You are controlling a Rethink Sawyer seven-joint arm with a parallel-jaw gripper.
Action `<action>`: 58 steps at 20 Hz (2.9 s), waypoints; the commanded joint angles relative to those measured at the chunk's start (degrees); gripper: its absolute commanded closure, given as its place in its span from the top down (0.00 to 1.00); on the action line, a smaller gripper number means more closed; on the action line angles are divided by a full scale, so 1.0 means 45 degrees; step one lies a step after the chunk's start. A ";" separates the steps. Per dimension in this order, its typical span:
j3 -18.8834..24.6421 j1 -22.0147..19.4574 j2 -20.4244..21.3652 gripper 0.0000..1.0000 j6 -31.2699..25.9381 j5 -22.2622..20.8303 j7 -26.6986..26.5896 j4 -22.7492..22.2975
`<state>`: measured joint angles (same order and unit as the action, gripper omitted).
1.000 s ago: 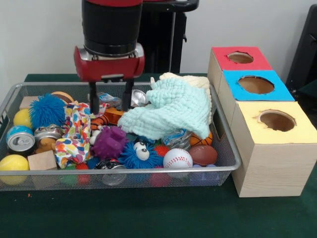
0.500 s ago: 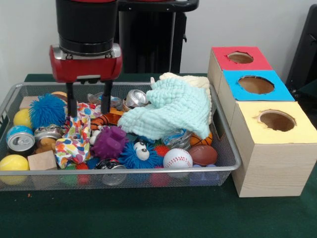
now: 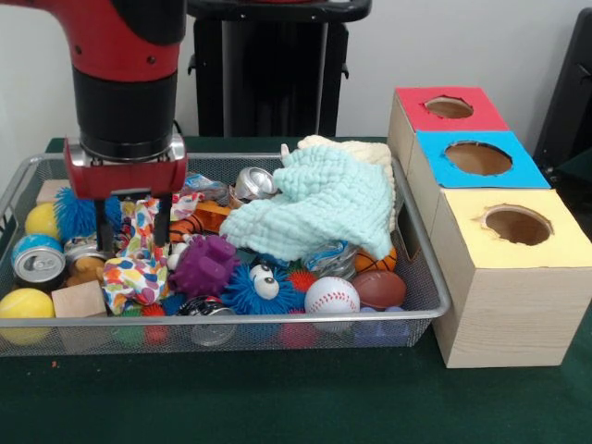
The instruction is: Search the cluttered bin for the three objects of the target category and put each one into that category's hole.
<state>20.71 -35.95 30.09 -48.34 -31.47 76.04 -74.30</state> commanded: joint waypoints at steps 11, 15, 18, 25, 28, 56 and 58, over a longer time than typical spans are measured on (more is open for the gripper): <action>0.1430 -0.0167 -0.1979 1.00 0.0567 -0.1295 -0.2873 -0.0314; 0.1351 -0.0280 -0.2273 1.00 0.0809 -0.1620 -0.2910 -0.0206; 0.1142 -0.0130 -0.2456 1.00 0.0964 -0.2056 -0.2900 0.0115; 0.0451 0.0583 -0.2184 1.00 0.0710 -0.3083 -0.2445 0.0637; 0.0474 0.0660 -0.1964 1.00 0.0381 -0.3160 -0.2348 0.0553; 0.0141 0.1246 0.0329 0.00 -0.1785 -0.2670 -0.2312 -0.0120; 0.0189 0.1297 0.0608 0.00 -0.2284 -0.2512 -0.2533 -0.0088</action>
<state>22.43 -30.51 30.65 -48.75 -42.91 76.04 -72.50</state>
